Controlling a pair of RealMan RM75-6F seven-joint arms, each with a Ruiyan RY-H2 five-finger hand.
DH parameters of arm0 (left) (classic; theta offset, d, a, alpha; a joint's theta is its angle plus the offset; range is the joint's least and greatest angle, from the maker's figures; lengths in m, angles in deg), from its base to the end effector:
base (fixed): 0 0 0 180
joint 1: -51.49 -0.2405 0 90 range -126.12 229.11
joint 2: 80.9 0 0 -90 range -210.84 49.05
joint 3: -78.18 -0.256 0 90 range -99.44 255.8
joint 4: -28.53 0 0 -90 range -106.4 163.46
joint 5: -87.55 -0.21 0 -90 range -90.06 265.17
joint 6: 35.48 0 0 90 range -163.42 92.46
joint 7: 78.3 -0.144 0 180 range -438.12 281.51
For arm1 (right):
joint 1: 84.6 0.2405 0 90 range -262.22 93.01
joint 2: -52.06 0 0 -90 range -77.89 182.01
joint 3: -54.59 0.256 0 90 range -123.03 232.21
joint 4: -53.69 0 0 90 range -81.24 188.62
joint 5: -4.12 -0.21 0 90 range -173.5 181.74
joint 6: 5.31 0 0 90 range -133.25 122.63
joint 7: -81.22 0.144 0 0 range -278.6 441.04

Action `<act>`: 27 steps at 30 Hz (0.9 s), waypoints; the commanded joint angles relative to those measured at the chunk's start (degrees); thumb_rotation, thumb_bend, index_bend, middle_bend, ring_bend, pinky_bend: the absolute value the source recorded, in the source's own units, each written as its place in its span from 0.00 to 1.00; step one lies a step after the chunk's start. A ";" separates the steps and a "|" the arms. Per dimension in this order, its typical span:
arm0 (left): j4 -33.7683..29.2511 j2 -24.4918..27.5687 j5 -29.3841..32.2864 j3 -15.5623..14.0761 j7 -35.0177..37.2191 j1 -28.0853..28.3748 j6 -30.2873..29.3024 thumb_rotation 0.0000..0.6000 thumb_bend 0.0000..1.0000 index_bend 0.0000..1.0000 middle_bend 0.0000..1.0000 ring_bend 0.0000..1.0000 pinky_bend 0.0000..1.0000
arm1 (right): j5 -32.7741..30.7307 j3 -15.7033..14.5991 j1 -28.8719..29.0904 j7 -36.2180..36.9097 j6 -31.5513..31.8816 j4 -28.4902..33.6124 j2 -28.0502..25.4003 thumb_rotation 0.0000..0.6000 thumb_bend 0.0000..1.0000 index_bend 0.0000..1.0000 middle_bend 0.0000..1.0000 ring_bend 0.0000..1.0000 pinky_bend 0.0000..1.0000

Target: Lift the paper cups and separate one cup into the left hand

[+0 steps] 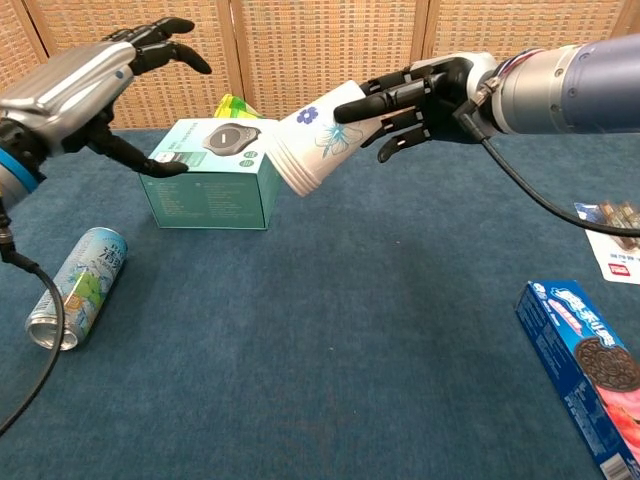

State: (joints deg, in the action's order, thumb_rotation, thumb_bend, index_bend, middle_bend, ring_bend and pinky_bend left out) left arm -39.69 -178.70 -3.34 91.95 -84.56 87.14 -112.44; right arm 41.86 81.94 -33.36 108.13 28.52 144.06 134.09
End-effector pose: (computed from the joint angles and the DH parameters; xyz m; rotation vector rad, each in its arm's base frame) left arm -0.1456 0.3383 0.0094 -1.6393 -0.5749 -1.3649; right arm -0.0680 -0.3965 0.0165 1.2421 -2.2131 1.3829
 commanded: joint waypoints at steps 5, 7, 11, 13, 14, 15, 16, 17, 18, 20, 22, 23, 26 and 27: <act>3.84 -5.55 -1.05 1.18 1.10 4.05 -1.60 1.00 0.18 0.33 0.00 0.00 0.00 | 0.08 0.21 -0.56 0.36 -0.36 0.75 -0.97 1.00 0.35 0.63 0.63 0.54 0.61; 4.56 -6.51 -1.23 1.30 1.24 4.84 -1.85 1.00 0.18 0.33 0.00 0.00 0.00 | 0.34 0.28 -0.80 0.57 -0.57 1.08 -1.25 1.00 0.35 0.63 0.63 0.54 0.61; 5.64 -8.48 -1.51 1.58 1.80 6.11 -2.71 1.00 0.18 0.37 0.00 0.00 0.00 | 0.36 0.32 -1.12 0.88 -0.68 1.32 -1.59 1.00 0.35 0.63 0.63 0.54 0.61; 6.03 -9.28 -1.61 1.62 1.93 6.57 -3.09 1.00 0.19 0.39 0.00 0.00 0.00 | 0.32 0.32 -1.20 0.96 -0.63 1.30 -1.68 1.00 0.35 0.63 0.63 0.54 0.61; 6.18 -9.57 -1.66 1.62 1.95 6.75 -3.24 1.00 0.20 0.40 0.00 0.00 0.00 | 0.31 0.32 -1.23 0.97 -0.60 1.29 -1.71 1.00 0.35 0.63 0.63 0.54 0.61; 6.38 -9.99 -1.72 1.59 1.96 6.97 -3.42 1.00 0.22 0.41 0.00 0.00 0.00 | 0.26 0.32 -1.27 1.03 -0.57 1.29 -1.74 1.00 0.35 0.63 0.63 0.54 0.61; 6.53 -10.23 -1.74 1.57 1.95 7.10 -3.54 1.00 0.23 0.42 0.00 0.00 0.00 | 0.23 0.34 -1.30 1.09 -0.59 1.30 -1.76 1.00 0.35 0.63 0.63 0.54 0.61; 6.77 -10.58 -1.76 1.54 1.87 7.26 -3.73 1.00 0.24 0.42 0.00 0.00 0.00 | 0.22 0.37 -1.35 1.17 -0.62 1.32 -1.81 1.00 0.35 0.63 0.63 0.54 0.61; 6.90 -10.82 -1.77 1.52 1.86 7.39 -3.84 1.00 0.26 0.43 0.00 0.00 0.00 | 0.23 0.37 -1.37 1.19 -0.63 1.32 -1.85 1.00 0.35 0.63 0.63 0.54 0.61; 7.06 -11.18 -1.83 1.49 1.85 7.57 -4.04 1.00 0.27 0.43 0.00 0.00 0.00 | 0.29 0.34 -1.42 1.17 -0.61 1.29 -1.91 1.00 0.35 0.63 0.63 0.54 0.61; 7.42 -11.62 -1.81 1.52 1.91 7.85 -4.31 1.00 0.28 0.43 0.00 0.00 0.00 | 0.37 0.34 -1.54 1.24 -0.63 1.33 -2.04 1.00 0.35 0.63 0.63 0.54 0.61; 7.69 -11.84 -1.76 1.61 1.85 8.03 -4.43 1.00 0.28 0.43 0.00 0.00 0.00 | 0.44 0.36 -1.59 1.27 -0.62 1.35 -2.10 1.00 0.35 0.63 0.63 0.54 0.61; 8.34 -12.27 -1.62 1.76 1.87 8.45 -4.52 1.00 0.29 0.44 0.00 0.00 0.00 | 0.57 0.48 -1.77 1.52 -0.74 1.52 -2.26 1.00 0.35 0.63 0.63 0.54 0.61; 8.61 -12.47 -1.52 1.81 1.92 8.62 -4.53 1.00 0.30 0.44 0.00 0.00 0.00 | 0.68 0.53 -1.88 1.64 -0.80 1.59 -2.35 1.00 0.35 0.63 0.63 0.54 0.61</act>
State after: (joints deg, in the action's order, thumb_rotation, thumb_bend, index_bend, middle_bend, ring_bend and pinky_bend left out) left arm -31.20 -191.04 -4.94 93.71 -82.67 95.65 -116.95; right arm 42.51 82.45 -35.21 109.74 27.75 145.62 131.77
